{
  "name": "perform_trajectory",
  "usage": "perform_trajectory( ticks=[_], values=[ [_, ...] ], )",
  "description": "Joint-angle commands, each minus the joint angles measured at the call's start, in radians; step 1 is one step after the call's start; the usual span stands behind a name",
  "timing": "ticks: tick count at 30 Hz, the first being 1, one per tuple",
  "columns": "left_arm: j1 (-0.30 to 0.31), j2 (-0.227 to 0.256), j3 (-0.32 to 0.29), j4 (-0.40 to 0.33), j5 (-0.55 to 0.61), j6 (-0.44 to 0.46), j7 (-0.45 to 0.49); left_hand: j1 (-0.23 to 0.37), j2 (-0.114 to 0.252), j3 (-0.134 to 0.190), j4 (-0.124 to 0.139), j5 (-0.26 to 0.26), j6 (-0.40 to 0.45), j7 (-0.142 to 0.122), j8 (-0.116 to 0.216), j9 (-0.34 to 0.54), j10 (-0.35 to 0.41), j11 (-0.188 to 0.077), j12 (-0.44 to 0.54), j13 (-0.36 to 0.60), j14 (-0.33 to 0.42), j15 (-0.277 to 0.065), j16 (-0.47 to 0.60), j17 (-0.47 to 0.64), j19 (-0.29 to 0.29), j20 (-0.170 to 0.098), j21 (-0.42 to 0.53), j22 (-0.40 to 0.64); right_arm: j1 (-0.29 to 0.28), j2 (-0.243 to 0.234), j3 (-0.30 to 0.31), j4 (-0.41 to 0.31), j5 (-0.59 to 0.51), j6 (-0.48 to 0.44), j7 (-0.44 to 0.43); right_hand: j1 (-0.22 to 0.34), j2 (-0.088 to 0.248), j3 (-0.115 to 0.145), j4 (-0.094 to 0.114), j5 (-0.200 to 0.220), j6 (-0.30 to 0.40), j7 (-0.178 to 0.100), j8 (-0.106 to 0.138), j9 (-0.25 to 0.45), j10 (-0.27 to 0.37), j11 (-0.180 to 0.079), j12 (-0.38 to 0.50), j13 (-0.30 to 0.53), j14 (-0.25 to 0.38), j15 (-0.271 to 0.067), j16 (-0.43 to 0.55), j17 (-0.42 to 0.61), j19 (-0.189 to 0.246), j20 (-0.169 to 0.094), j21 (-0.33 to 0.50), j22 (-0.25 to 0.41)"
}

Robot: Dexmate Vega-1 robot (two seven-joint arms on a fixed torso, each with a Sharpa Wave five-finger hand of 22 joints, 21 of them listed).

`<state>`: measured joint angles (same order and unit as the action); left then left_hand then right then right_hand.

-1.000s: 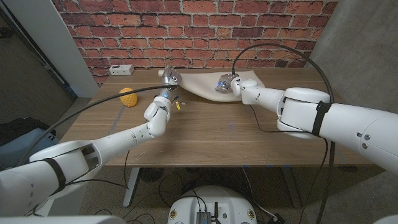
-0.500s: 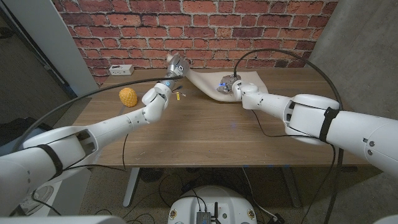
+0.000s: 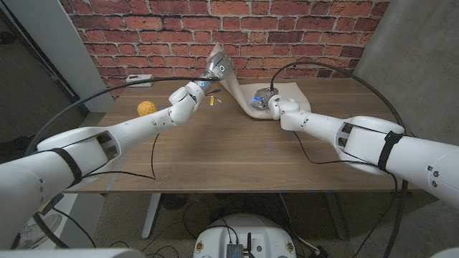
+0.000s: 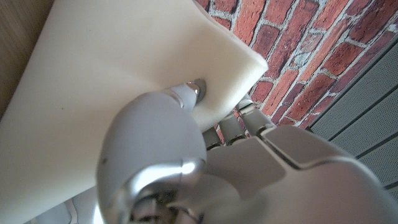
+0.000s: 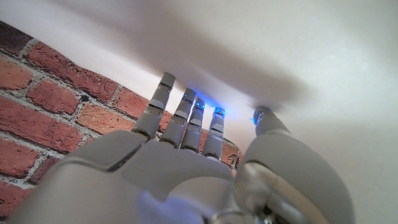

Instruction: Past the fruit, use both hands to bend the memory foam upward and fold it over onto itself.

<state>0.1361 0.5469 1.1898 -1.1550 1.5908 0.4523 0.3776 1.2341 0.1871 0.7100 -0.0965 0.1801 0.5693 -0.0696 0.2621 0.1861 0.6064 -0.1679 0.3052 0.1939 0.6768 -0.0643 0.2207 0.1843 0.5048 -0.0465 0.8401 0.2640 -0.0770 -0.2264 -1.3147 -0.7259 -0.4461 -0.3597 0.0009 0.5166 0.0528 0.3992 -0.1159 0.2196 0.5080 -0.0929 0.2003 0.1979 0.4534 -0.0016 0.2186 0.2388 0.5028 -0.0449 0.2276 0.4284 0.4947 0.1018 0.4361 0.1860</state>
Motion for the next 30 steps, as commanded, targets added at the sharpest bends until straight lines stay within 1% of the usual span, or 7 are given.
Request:
perform_trajectory(
  ticks=[1,3,4,12,20,24,30],
  values=[
    [-0.076,-0.072,0.055,0.072,-0.041,-0.068,0.172,-0.012,0.000,0.003,0.000,-0.004,-0.001,-0.002,-0.005,0.002,-0.001,0.001,-0.001,0.001,-0.005,-0.161,-0.001,0.001,-0.005,-0.081,0.010,0.000,-0.035,-0.021,0.051,-0.030,-0.027,0.025,0.002,0.011,-0.001,0.001,-0.005,-0.004,0.005,0.002,0.003,0.003,0.004,0.005,0.002,0.005,-0.004,-0.063,0.006,0.003,0.007,0.000,-0.001,0.003],
    [-0.085,-0.087,0.063,0.085,-0.053,-0.072,0.184,-0.013,0.000,0.003,0.000,-0.004,-0.001,-0.003,-0.006,0.002,-0.001,0.002,-0.002,0.001,-0.005,-0.162,-0.001,0.001,-0.005,-0.082,0.012,0.000,-0.039,-0.025,0.055,-0.035,-0.030,0.027,0.002,0.012,-0.001,0.001,-0.005,-0.004,0.006,0.003,0.003,0.003,0.005,0.005,0.002,0.005,-0.004,-0.064,0.006,0.003,0.007,0.000,-0.001,0.003],
    [-0.091,-0.094,0.069,0.093,-0.055,-0.071,0.190,-0.014,0.000,0.004,0.000,-0.004,0.000,-0.001,-0.006,0.002,0.000,0.001,-0.002,0.001,-0.005,-0.162,-0.001,0.001,-0.005,-0.082,0.012,-0.001,-0.041,-0.027,0.058,-0.038,-0.030,0.027,0.003,0.012,0.000,0.000,-0.006,-0.004,0.006,0.002,0.003,0.003,0.006,-0.002,0.002,0.005,-0.005,-0.063,0.006,0.002,0.007,0.000,-0.001,0.003],
    [-0.125,-0.161,0.110,0.172,-0.109,-0.085,0.259,-0.016,-0.001,0.004,-0.002,-0.004,0.000,0.000,-0.011,0.002,-0.001,0.002,-0.007,0.001,-0.004,-0.162,-0.002,0.002,-0.006,-0.084,0.018,-0.004,-0.064,-0.062,0.077,-0.098,-0.041,0.017,0.010,0.013,0.001,-0.003,-0.007,-0.003,0.006,0.002,0.002,0.002,0.005,0.005,0.001,0.004,-0.007,-0.062,0.006,0.001,0.007,0.000,-0.002,0.003],
    [-0.151,-0.229,0.156,0.258,-0.172,-0.097,0.345,-0.019,-0.001,0.005,-0.004,-0.004,0.001,-0.001,-0.015,0.002,0.002,0.002,-0.009,0.001,-0.003,-0.163,-0.003,0.002,-0.007,-0.086,0.024,-0.007,-0.087,-0.096,0.094,-0.154,-0.053,0.007,0.026,0.015,0.002,-0.005,-0.010,-0.003,0.006,0.003,0.002,0.002,0.003,0.002,0.000,0.004,-0.007,-0.061,0.007,-0.001,0.008,-0.001,-0.003,0.003],
    [-0.159,-0.270,0.174,0.301,-0.215,-0.102,0.387,-0.021,-0.002,0.006,-0.005,-0.004,-0.001,0.003,-0.019,0.002,0.002,-0.001,-0.012,0.002,-0.004,-0.162,-0.005,0.002,-0.007,-0.086,0.028,-0.009,-0.097,-0.106,0.102,-0.172,-0.057,0.007,0.026,0.016,0.002,-0.006,-0.010,-0.003,0.006,0.002,0.002,0.002,0.003,0.002,0.000,0.003,-0.009,-0.062,0.006,-0.001,0.008,-0.001,-0.003,0.003],
    [-0.171,-0.349,0.209,0.395,-0.284,-0.120,0.454,-0.024,-0.002,0.006,-0.007,-0.004,-0.001,0.006,-0.023,0.002,-0.002,0.001,-0.016,0.002,-0.005,-0.162,-0.006,0.002,-0.009,-0.086,0.033,-0.011,-0.109,-0.122,0.111,-0.201,-0.067,0.005,0.035,0.016,0.005,-0.008,-0.010,-0.003,0.006,0.003,0.002,0.002,0.003,0.002,-0.001,0.003,-0.009,-0.061,0.007,-0.002,0.008,0.000,-0.004,0.003]
  ],
)
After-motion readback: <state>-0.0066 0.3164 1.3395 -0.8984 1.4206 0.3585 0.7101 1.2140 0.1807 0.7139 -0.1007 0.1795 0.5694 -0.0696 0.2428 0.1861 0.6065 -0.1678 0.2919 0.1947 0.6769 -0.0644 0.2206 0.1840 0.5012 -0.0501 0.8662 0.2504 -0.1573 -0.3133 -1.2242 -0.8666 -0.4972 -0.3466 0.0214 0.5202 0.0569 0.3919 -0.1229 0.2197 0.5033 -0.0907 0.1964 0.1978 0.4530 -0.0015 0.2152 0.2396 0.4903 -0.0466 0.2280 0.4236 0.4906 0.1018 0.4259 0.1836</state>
